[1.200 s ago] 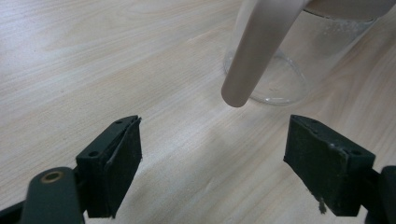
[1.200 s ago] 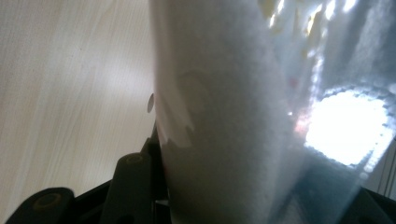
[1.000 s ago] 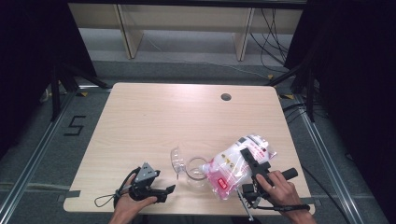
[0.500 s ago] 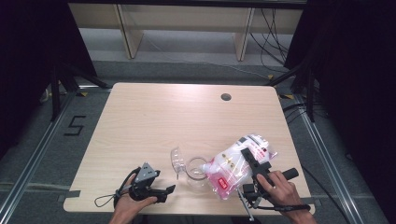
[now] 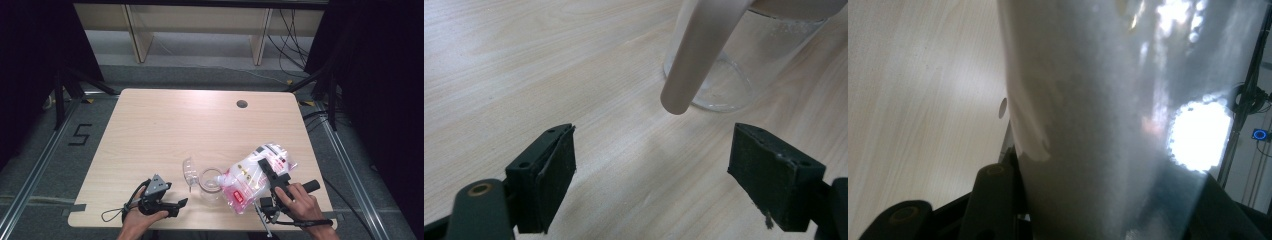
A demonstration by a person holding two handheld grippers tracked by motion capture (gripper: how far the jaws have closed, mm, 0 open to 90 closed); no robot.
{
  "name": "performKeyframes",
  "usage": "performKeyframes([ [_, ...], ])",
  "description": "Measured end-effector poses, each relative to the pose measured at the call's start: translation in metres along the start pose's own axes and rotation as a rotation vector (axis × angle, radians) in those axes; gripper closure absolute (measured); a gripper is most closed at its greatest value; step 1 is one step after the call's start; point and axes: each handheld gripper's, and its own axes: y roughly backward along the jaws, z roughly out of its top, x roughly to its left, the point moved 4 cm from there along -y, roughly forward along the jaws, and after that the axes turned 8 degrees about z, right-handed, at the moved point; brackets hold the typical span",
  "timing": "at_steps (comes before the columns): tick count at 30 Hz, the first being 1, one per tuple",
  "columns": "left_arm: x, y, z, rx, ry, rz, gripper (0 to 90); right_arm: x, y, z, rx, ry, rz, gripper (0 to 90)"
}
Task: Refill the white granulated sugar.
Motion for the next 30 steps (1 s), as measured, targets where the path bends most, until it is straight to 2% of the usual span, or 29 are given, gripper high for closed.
performKeyframes([
  [1, 0.000, 0.000, 0.000, 0.000, 0.001, 0.000, 18.4, 0.000, 0.000, 0.000, 0.001, -0.007, 0.000, 56.8],
  [2, 0.000, 0.000, 0.000, 0.000, 0.001, 0.000, 18.4, -0.004, -0.001, 0.001, -0.018, 0.031, -0.013, 56.8],
  [3, 0.000, 0.000, 0.000, 0.000, 0.000, 0.000, 18.3, -0.005, -0.001, 0.001, -0.024, 0.042, -0.021, 56.9],
  [9, 0.000, 0.000, 0.000, 0.000, 0.000, 0.000, 18.4, -0.004, -0.001, 0.001, -0.019, 0.036, -0.013, 57.1],
  [10, 0.000, 0.000, 0.000, 0.000, 0.000, 0.000, 18.4, -0.001, 0.000, 0.000, -0.004, 0.009, 0.000, 57.1],
  [11, 0.000, 0.000, 0.000, 0.000, 0.000, 0.000, 18.4, -0.001, 0.000, 0.000, -0.004, 0.009, 0.000, 57.1],
  [12, 0.000, 0.000, 0.000, 0.000, 0.000, 0.000, 18.4, -0.004, -0.001, 0.000, -0.017, 0.033, -0.007, 57.2],
  [13, 0.000, 0.000, 0.000, 0.000, -0.001, 0.000, 18.4, -0.001, 0.000, -0.001, -0.002, 0.003, 0.007, 57.2],
  [14, 0.000, 0.000, 0.000, 0.000, -0.001, 0.000, 18.4, -0.001, 0.001, -0.001, 0.001, -0.004, 0.003, 57.2],
  [17, 0.000, 0.000, 0.000, 0.000, -0.001, 0.001, 18.4, -0.001, 0.001, -0.001, 0.000, -0.004, 0.003, 57.2],
  [18, 0.000, 0.000, 0.000, 0.001, 0.000, 0.000, 18.4, 0.005, 0.003, -0.003, 0.030, -0.061, 0.028, 57.3],
  [30, 0.000, 0.000, 0.000, 0.000, -0.001, 0.000, 18.4, 0.005, 0.002, -0.003, 0.026, -0.058, 0.032, 57.5],
])
